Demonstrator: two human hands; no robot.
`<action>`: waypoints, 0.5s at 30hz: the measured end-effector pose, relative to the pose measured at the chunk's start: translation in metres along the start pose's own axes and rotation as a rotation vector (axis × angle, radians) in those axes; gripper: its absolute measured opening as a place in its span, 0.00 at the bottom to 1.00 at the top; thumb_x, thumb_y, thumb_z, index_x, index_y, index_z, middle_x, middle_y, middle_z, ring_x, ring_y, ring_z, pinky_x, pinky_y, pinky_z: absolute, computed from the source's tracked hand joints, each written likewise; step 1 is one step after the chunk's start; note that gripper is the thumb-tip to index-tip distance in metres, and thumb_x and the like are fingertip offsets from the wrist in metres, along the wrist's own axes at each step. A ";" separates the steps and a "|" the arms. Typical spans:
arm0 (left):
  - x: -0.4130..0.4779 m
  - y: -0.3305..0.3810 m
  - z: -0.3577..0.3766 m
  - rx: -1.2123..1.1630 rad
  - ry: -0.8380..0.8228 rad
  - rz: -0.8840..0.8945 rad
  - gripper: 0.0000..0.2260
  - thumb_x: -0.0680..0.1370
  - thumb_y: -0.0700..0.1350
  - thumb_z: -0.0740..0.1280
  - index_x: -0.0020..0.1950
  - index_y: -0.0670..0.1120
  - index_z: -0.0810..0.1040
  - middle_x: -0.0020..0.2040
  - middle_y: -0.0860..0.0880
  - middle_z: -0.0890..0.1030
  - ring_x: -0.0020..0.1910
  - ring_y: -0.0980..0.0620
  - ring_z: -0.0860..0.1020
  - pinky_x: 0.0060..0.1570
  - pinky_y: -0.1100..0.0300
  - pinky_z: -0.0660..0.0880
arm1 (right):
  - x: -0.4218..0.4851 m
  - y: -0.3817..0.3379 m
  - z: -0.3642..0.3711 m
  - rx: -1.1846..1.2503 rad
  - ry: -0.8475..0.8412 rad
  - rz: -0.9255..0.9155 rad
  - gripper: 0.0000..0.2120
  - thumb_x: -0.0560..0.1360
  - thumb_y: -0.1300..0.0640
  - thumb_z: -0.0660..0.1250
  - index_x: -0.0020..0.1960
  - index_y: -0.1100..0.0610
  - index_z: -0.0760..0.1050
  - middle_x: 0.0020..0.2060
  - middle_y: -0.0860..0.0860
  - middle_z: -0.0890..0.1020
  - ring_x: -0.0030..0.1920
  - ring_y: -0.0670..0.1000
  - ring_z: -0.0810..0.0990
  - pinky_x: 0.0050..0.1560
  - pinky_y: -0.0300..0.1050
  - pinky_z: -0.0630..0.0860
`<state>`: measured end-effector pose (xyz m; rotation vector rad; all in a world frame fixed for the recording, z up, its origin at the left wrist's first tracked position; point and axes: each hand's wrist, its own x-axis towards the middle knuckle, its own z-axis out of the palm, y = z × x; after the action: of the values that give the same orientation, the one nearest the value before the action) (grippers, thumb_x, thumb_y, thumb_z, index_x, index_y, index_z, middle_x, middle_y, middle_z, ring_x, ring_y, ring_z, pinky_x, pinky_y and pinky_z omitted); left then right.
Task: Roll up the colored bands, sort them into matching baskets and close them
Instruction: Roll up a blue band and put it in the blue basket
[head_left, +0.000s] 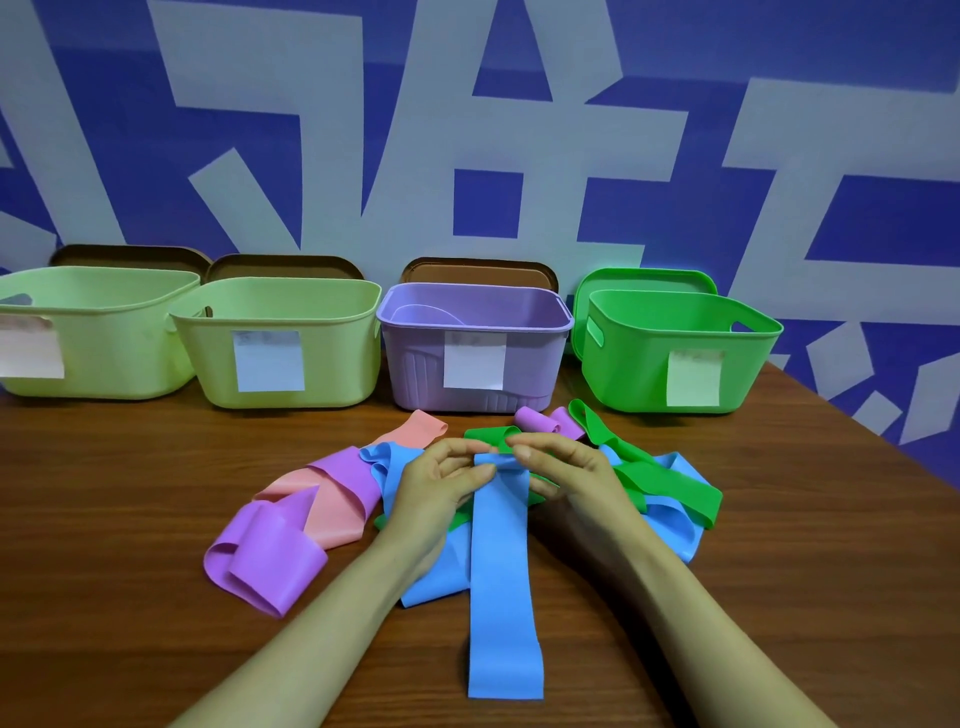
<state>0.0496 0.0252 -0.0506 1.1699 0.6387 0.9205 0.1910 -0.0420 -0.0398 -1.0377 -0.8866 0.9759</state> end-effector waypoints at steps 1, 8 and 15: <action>0.000 0.000 0.000 -0.002 -0.003 0.005 0.09 0.75 0.32 0.67 0.51 0.43 0.78 0.47 0.46 0.84 0.48 0.51 0.82 0.45 0.63 0.77 | 0.000 0.000 0.000 0.037 0.005 0.018 0.05 0.70 0.62 0.70 0.45 0.57 0.83 0.45 0.52 0.84 0.47 0.50 0.83 0.46 0.40 0.78; -0.001 0.001 0.000 0.011 0.007 0.035 0.11 0.73 0.32 0.69 0.51 0.44 0.78 0.51 0.43 0.83 0.51 0.48 0.82 0.51 0.57 0.78 | 0.001 0.004 -0.003 -0.183 0.019 0.040 0.08 0.73 0.62 0.70 0.50 0.65 0.80 0.43 0.57 0.84 0.43 0.51 0.83 0.43 0.40 0.78; 0.000 0.001 0.002 -0.028 0.010 -0.091 0.12 0.73 0.35 0.71 0.55 0.40 0.77 0.49 0.42 0.84 0.48 0.47 0.84 0.45 0.60 0.80 | 0.001 0.001 -0.005 -0.143 0.067 -0.005 0.08 0.70 0.68 0.72 0.47 0.60 0.82 0.41 0.54 0.85 0.42 0.49 0.82 0.44 0.38 0.78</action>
<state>0.0509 0.0241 -0.0495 1.1032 0.6804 0.8559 0.1962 -0.0419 -0.0422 -1.1823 -0.9127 0.8785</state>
